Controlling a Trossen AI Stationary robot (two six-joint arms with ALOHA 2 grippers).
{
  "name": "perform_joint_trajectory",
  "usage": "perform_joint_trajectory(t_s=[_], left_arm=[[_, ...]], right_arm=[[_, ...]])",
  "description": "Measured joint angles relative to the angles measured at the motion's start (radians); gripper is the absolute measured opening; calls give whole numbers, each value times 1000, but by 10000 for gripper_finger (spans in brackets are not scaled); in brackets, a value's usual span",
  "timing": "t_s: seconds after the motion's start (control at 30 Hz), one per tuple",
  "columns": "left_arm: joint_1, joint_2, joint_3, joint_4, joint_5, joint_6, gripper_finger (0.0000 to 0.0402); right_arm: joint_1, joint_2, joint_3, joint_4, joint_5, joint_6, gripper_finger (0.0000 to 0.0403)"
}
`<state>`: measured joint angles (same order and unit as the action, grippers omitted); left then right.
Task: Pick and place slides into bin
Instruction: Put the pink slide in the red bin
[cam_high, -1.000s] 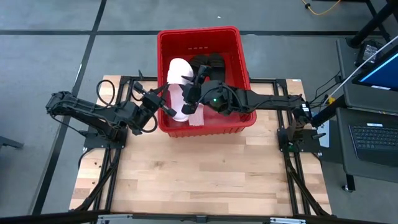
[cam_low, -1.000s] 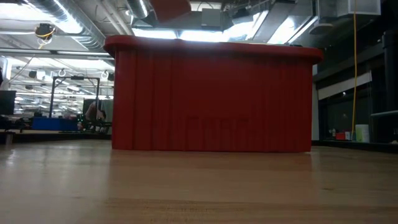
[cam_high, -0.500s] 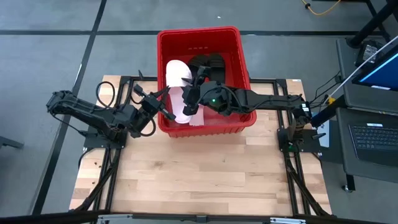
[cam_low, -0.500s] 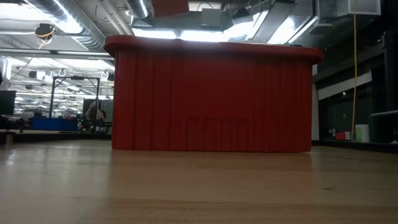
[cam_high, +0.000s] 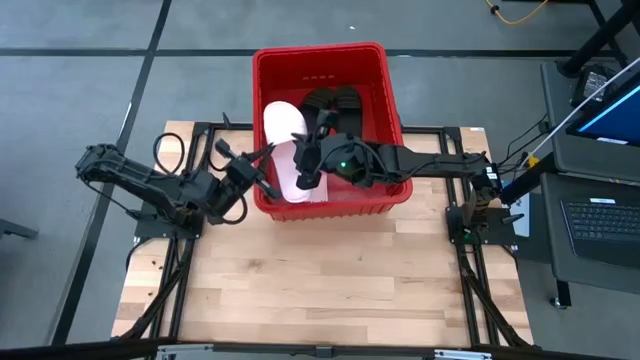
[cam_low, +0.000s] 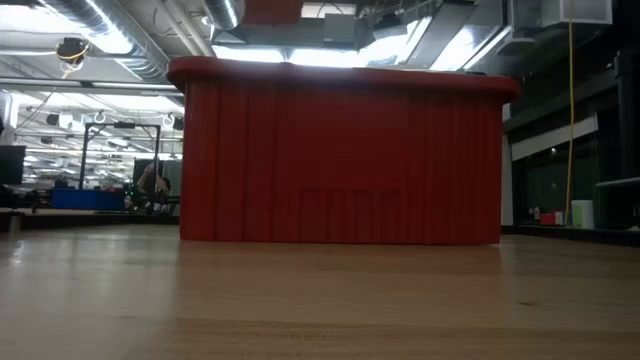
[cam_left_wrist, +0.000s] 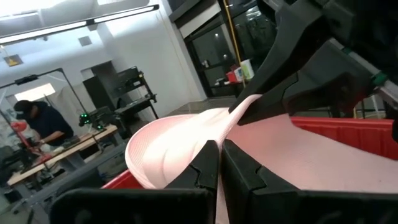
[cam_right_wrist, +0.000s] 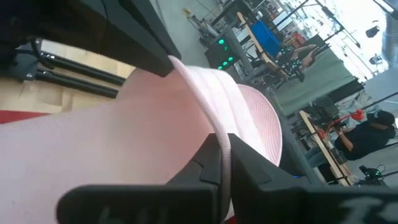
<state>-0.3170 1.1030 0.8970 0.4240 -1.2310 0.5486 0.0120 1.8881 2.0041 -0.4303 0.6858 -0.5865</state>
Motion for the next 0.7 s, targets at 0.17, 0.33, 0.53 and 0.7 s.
perform_joint_trajectory(t_s=[0.17, 0.33, 0.53, 0.7], left_arm=[[-10, 0, 0, 0, -24, 23, 12], [-31, -20, 0, 3, 32, 30, 50], [-46, -61, 0, 29, 21, 58, 98], [-59, -93, 0, 29, -9, 116, 104]], right_arm=[[0, 0, 0, 3, -3, -5, 14], [-2, -3, 5, -1, 41, -27, 14], [12, -5, 83, -61, 37, -25, 13], [12, -7, 183, -230, 37, 3, 13]])
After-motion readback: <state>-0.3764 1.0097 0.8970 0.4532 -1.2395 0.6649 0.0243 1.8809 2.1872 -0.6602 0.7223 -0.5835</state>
